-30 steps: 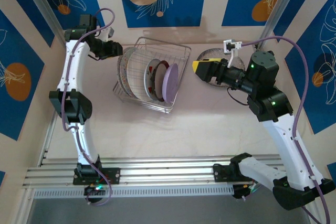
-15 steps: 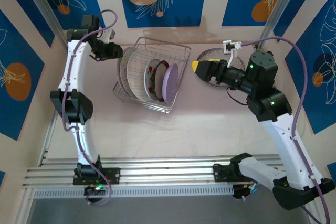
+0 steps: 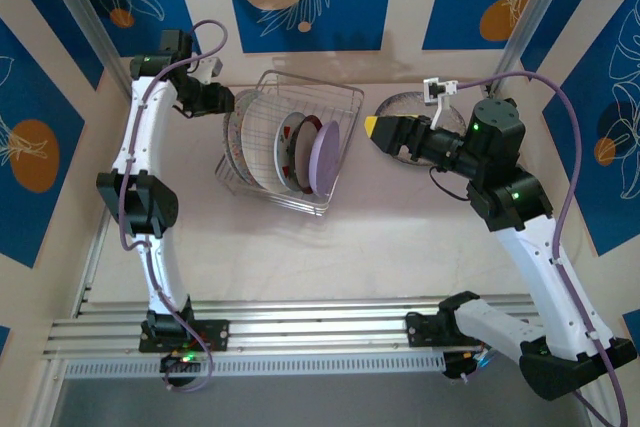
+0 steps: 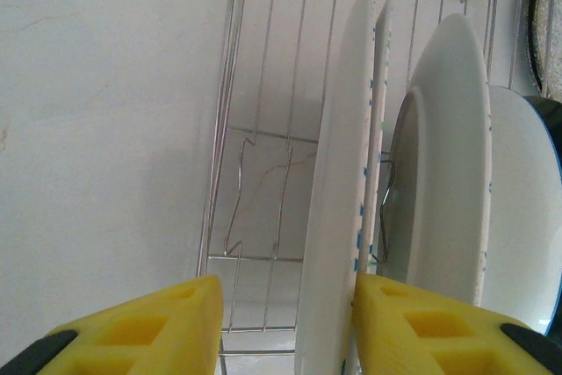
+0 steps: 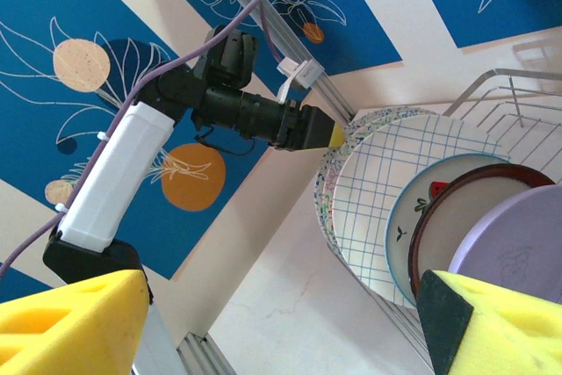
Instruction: Unload the plates from the dish rack
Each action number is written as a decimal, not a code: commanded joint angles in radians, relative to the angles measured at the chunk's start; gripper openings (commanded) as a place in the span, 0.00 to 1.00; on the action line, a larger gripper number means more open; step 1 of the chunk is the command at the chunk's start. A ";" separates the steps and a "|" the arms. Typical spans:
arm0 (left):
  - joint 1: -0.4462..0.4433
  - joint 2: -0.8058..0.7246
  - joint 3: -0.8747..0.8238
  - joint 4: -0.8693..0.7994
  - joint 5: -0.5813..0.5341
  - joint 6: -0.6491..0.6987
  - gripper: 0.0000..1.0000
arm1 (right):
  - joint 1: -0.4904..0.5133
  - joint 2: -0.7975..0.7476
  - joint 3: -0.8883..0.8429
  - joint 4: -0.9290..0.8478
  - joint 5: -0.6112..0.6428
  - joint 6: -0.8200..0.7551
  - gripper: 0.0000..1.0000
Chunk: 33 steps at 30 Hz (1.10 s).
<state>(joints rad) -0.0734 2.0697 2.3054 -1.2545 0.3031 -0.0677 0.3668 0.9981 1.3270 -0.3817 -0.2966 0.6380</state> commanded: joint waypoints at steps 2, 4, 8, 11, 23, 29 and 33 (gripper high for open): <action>-0.018 -0.026 -0.042 -0.023 0.043 0.021 0.43 | 0.004 -0.007 -0.007 0.014 -0.017 0.011 0.81; -0.018 -0.028 -0.042 -0.029 0.047 0.019 0.42 | 0.004 -0.007 -0.007 0.014 -0.017 0.013 0.81; -0.017 -0.030 -0.046 -0.043 0.040 0.011 0.32 | 0.004 -0.007 -0.008 0.012 -0.014 0.016 0.81; -0.017 -0.033 -0.046 -0.053 0.022 0.005 0.30 | 0.005 -0.007 -0.009 0.014 -0.015 0.018 0.81; -0.017 -0.051 -0.047 -0.072 -0.032 0.012 0.28 | 0.007 -0.009 -0.025 0.029 -0.017 0.038 0.81; -0.019 -0.057 -0.061 -0.074 -0.022 0.014 0.28 | 0.008 -0.012 -0.031 0.033 -0.018 0.045 0.81; -0.019 -0.067 -0.089 -0.050 0.035 0.006 0.27 | 0.009 -0.011 -0.034 0.033 -0.016 0.048 0.81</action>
<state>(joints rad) -0.0799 2.0350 2.2440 -1.2713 0.2924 -0.0685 0.3683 0.9981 1.3022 -0.3611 -0.2966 0.6758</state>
